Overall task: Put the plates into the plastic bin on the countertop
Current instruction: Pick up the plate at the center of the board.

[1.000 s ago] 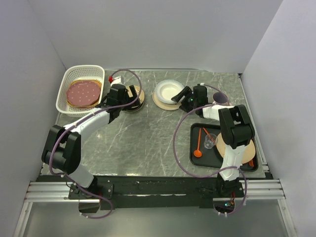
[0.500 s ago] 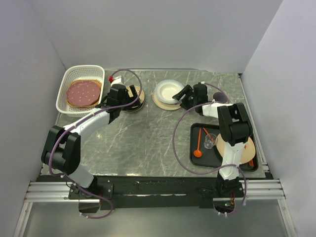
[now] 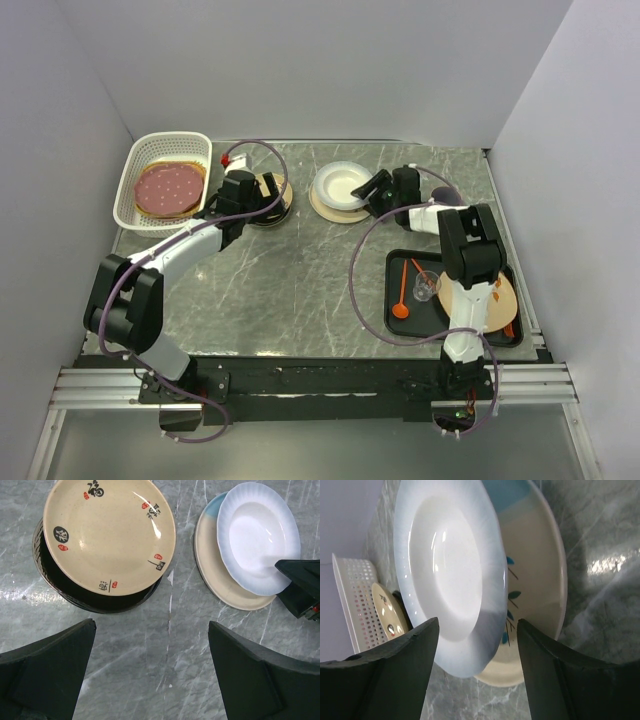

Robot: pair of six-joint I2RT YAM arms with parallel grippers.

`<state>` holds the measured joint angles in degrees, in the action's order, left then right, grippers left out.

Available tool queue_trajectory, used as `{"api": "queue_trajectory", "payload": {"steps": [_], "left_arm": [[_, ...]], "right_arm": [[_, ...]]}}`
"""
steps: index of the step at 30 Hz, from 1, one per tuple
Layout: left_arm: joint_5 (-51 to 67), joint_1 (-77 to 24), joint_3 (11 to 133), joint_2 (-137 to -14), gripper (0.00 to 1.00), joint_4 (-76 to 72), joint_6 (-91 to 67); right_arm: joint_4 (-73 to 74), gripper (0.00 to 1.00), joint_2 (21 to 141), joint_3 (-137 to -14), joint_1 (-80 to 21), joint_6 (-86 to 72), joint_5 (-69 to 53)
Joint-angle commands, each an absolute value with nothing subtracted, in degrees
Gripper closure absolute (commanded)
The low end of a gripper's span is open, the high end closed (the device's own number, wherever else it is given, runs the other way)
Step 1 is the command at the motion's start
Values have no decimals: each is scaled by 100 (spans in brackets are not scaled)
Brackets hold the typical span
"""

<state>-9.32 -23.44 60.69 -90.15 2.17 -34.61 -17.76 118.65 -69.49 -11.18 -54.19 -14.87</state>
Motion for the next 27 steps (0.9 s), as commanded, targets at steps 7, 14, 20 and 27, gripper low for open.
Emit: {"api": "queue_trajectory", "payload": {"steps": [7,14,20,27], "left_arm": [[-1046,-2373,6038,-8745,1,97,-3375],[-1046,-2373,5942,-8701,1,79,-3401],[-1125,-2373,5862,-8613,1,70,-3419],[-1116,-2373,5766,-8552,1,53,-3472]], "right_arm": [[-1854,44,12305,-7400,-1046,-5713,-1406],[-1995,65,12305,-7278,-1037,-5766,-1415],[-2267,90,12269,-7032,-1011,-5880,-1511],[-2574,100,12261,-6882,-976,-5985,-1828]]}}
